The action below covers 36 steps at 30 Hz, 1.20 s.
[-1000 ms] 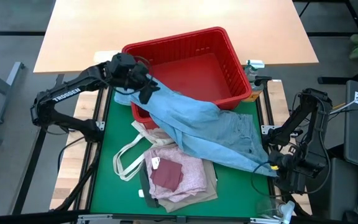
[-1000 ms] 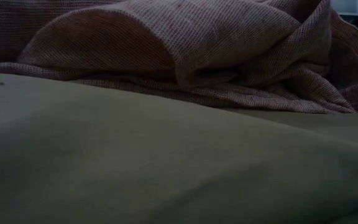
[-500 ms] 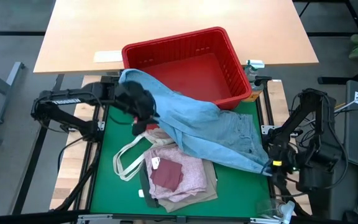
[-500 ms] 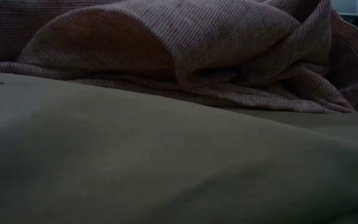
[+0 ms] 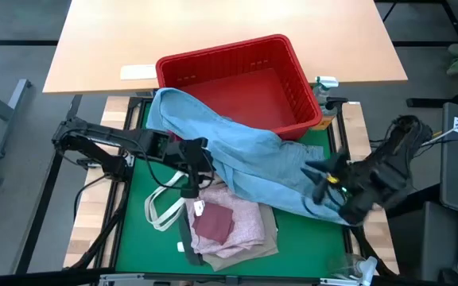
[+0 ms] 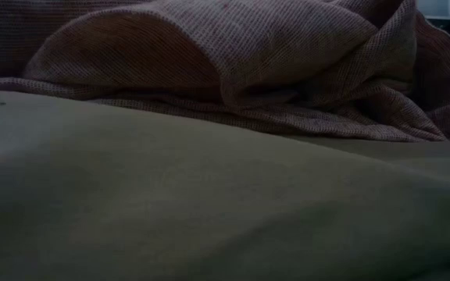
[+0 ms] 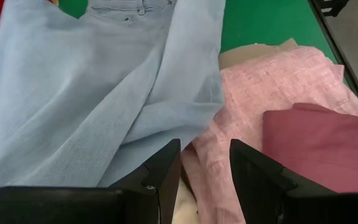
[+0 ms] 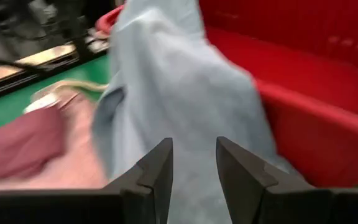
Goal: Fold laundry
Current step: Fold the blue jeans
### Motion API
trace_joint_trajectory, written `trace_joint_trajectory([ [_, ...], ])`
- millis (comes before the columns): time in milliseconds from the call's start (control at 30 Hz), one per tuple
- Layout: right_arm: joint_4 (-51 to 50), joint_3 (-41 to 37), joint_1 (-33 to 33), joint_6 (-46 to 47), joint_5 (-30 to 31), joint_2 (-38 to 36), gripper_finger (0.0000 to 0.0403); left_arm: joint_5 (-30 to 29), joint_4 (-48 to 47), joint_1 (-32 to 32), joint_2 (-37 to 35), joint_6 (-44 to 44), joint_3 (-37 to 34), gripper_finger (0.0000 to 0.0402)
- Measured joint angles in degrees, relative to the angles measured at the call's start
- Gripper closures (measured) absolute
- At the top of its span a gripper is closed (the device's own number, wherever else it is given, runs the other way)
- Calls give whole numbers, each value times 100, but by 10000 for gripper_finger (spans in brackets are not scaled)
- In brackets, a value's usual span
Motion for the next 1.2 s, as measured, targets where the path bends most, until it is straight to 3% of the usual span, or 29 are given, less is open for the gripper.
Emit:
trace_joint_trajectory([
  [100,849,0,-760,-1262,-101,41,281,-20,104,-46,57,0,-2,269],
  [167,1562,0,-1227,-2348,-494,106,281,-26,150,-47,53,-5,-2,269],
  [367,3963,0,-2534,-5414,-2809,581,281,-27,175,-52,-141,-10,-4,269],
  [467,4813,0,-3044,-6336,-3814,955,281,-27,148,-57,-170,-50,-4,269],
  [600,5412,0,-3580,-6721,-4330,1534,281,-22,123,-125,-184,-52,-4,269],
  [800,5792,-4,-4088,-6809,-4379,2250,281,-7,37,-331,-183,-55,-4,269],
  [1200,6176,-7,-4199,-7177,-4793,2619,281,-12,-24,-525,-183,-54,-4,269],
])
